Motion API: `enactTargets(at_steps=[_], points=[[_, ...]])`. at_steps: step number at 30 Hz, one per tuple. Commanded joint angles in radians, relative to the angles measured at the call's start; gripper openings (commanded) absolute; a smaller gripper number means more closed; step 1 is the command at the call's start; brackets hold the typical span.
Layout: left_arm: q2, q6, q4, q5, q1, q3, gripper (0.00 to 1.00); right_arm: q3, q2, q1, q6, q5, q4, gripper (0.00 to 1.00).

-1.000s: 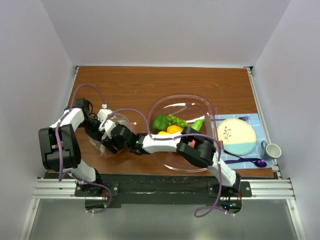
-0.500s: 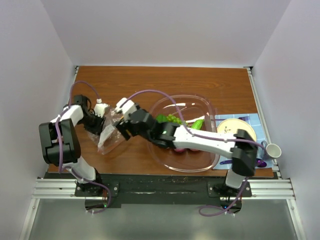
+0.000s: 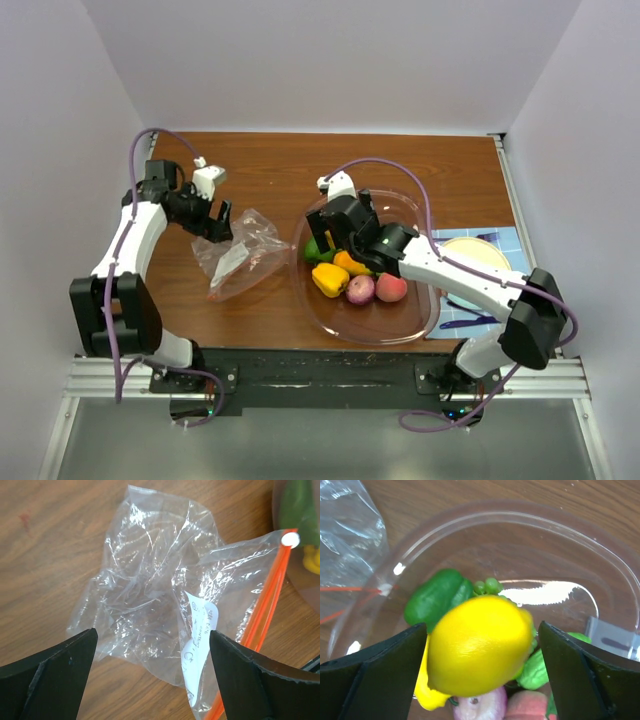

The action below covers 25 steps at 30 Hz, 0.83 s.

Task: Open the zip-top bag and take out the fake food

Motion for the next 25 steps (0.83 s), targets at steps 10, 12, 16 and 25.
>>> enactTargets(at_steps=[10,12,16,25], points=[[-0.205,-0.060,0.085,0.017,0.008,-0.060,1.00,-0.046,-0.210,0.002,0.087,0.116,-0.131,0.99],[-0.216,-0.072,0.109,0.026,0.008,-0.080,1.00,-0.074,-0.257,0.002,0.087,0.099,-0.126,0.99],[-0.216,-0.089,0.123,0.057,0.006,-0.094,1.00,-0.161,-0.392,0.004,0.070,0.088,-0.108,0.99],[-0.243,-0.087,0.129,0.054,0.011,-0.093,1.00,-0.235,-0.509,0.004,0.092,0.097,-0.192,0.99]])
